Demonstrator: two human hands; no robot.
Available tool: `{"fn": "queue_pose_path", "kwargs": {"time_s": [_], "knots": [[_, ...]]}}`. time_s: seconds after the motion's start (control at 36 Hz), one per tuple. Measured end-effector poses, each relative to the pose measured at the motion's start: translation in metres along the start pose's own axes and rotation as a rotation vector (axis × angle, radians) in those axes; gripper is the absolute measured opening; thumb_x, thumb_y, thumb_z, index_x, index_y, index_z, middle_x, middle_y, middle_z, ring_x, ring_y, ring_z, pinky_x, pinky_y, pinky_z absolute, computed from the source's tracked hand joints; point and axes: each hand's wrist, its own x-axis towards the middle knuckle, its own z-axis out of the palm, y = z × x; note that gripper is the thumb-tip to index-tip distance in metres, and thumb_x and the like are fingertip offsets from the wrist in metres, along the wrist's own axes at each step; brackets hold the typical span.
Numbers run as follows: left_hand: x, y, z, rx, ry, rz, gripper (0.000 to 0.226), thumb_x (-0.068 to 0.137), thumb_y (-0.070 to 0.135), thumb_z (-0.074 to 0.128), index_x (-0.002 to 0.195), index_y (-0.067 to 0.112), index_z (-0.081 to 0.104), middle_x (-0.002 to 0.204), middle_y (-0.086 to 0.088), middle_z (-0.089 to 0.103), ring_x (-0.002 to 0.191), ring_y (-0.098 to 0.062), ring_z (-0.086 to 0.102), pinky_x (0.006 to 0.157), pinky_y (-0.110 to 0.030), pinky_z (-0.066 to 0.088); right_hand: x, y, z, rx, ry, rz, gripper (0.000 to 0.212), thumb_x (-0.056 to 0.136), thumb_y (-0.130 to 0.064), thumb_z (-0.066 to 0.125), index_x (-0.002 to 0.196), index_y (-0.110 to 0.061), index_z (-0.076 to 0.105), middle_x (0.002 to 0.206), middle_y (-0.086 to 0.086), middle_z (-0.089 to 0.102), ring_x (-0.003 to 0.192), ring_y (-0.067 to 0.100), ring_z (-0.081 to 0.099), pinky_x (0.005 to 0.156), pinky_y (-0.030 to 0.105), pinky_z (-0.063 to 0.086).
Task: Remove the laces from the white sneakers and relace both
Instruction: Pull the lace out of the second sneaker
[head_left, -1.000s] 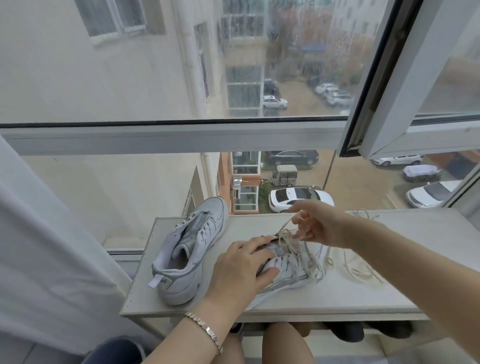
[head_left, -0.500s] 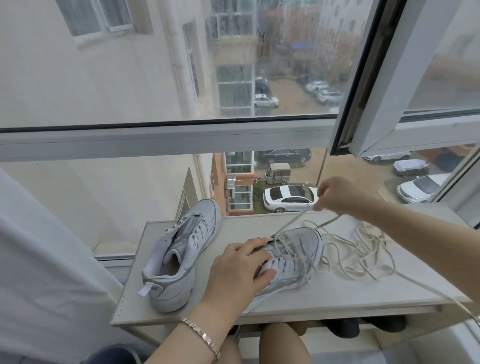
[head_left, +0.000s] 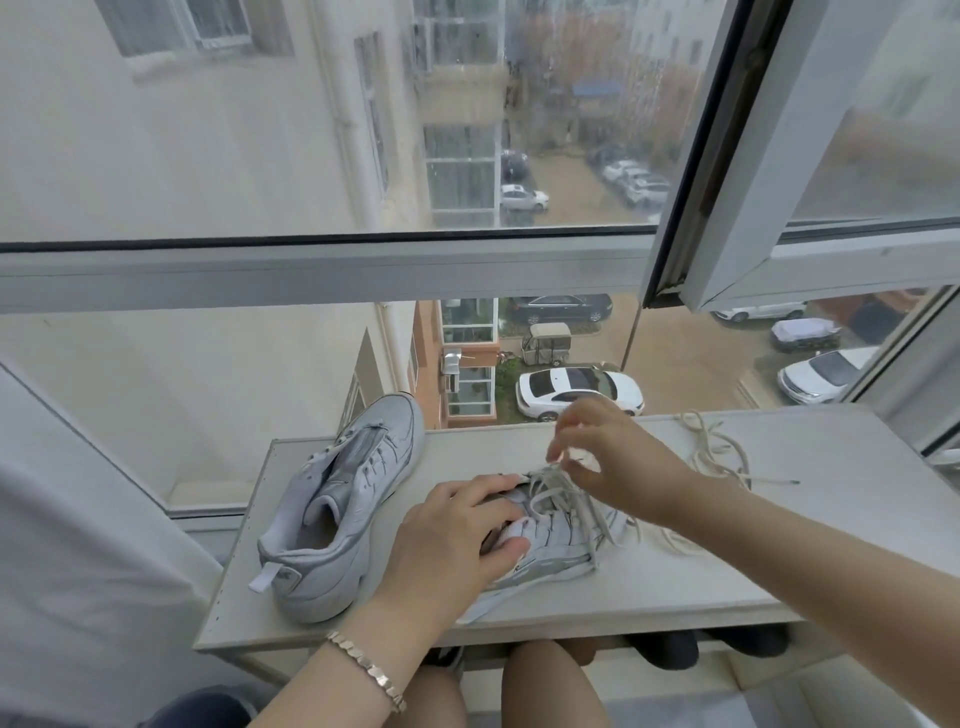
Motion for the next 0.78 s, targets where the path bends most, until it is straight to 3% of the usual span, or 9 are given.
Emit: {"fn": "queue_pose_path", "kwargs": {"time_s": [0.11,0.19,0.28,0.33,0.36,0.42,0.5,0.58,0.78], "knots": [[0.0,0.001,0.0,0.003,0.008,-0.001,0.026,0.086,0.049,0.053,0.11,0.042,0.061,0.133,0.039,0.035,0.12,0.0,0.035,0.092,-0.022,0.035,-0.002,-0.011,0.006,-0.016,-0.044,-0.136,0.015,0.085,-0.012,0.064,0.098,-0.016,0.072,0.094,-0.004,0.056,0.092,0.013,0.051,0.081,0.024,0.041],[-0.001,0.001,0.0,-0.012,0.021,-0.001,0.026,0.086,0.048,0.055,0.11,0.041,0.062,0.132,0.039,0.036,0.119,0.0,0.036,0.09,-0.022,0.036,-0.001,-0.016,0.011,0.078,0.162,0.089,0.014,0.088,-0.02,0.06,0.075,-0.023,0.054,0.07,-0.014,0.048,0.063,0.004,0.046,0.06,0.022,0.035],[0.0,0.001,0.0,-0.021,0.026,-0.001,0.025,0.086,0.047,0.055,0.109,0.04,0.063,0.132,0.038,0.037,0.119,-0.001,0.037,0.09,-0.022,0.035,0.008,-0.02,0.005,0.64,0.227,0.532,0.032,0.089,-0.028,0.059,0.063,-0.015,0.046,0.057,0.0,0.057,0.047,0.007,0.055,0.049,0.02,0.041],[0.0,0.001,0.0,-0.022,0.029,-0.001,0.025,0.085,0.047,0.055,0.108,0.039,0.063,0.132,0.037,0.038,0.119,-0.001,0.037,0.09,-0.023,0.036,0.015,-0.022,-0.003,1.107,0.163,0.747,0.037,0.092,-0.029,0.056,0.062,-0.008,0.05,0.063,0.012,0.067,0.058,0.014,0.067,0.051,0.02,0.051],[0.0,0.001,0.0,-0.024,0.031,0.0,0.025,0.085,0.047,0.056,0.108,0.039,0.063,0.132,0.037,0.039,0.118,-0.001,0.037,0.091,-0.024,0.037,0.017,-0.021,-0.005,1.169,0.13,0.785,0.039,0.093,-0.03,0.053,0.062,-0.007,0.053,0.065,0.013,0.07,0.066,0.018,0.069,0.056,0.021,0.054],[0.0,0.001,0.001,-0.027,0.035,0.002,0.025,0.085,0.048,0.056,0.107,0.039,0.063,0.132,0.037,0.039,0.118,-0.001,0.037,0.091,-0.024,0.037,0.016,-0.018,-0.005,0.971,0.026,0.714,0.039,0.094,-0.028,0.05,0.065,-0.007,0.063,0.069,0.007,0.072,0.075,0.018,0.068,0.068,0.023,0.056],[0.0,-0.001,0.002,-0.031,0.045,0.005,0.024,0.084,0.048,0.056,0.105,0.039,0.064,0.131,0.038,0.04,0.117,-0.001,0.038,0.09,-0.024,0.037,0.01,-0.016,0.001,0.452,-0.117,0.456,0.022,0.09,-0.026,0.058,0.077,-0.017,0.074,0.073,-0.008,0.069,0.064,-0.001,0.059,0.068,0.021,0.049],[0.0,-0.001,0.003,-0.03,0.051,-0.001,0.023,0.084,0.048,0.056,0.104,0.04,0.064,0.13,0.038,0.04,0.117,-0.001,0.038,0.091,-0.024,0.036,0.007,-0.014,0.005,0.138,-0.152,0.206,0.016,0.088,-0.019,0.061,0.097,-0.022,0.074,0.097,-0.01,0.067,0.086,0.003,0.057,0.082,0.021,0.046],[0.001,0.0,0.003,-0.024,0.054,-0.002,0.024,0.084,0.048,0.056,0.104,0.039,0.064,0.13,0.036,0.042,0.117,-0.001,0.038,0.088,-0.022,0.035,0.004,-0.007,0.009,-0.056,-0.16,-0.029,0.015,0.089,-0.025,0.061,0.098,-0.019,0.071,0.104,-0.006,0.061,0.098,0.013,0.055,0.084,0.034,0.046]]}}
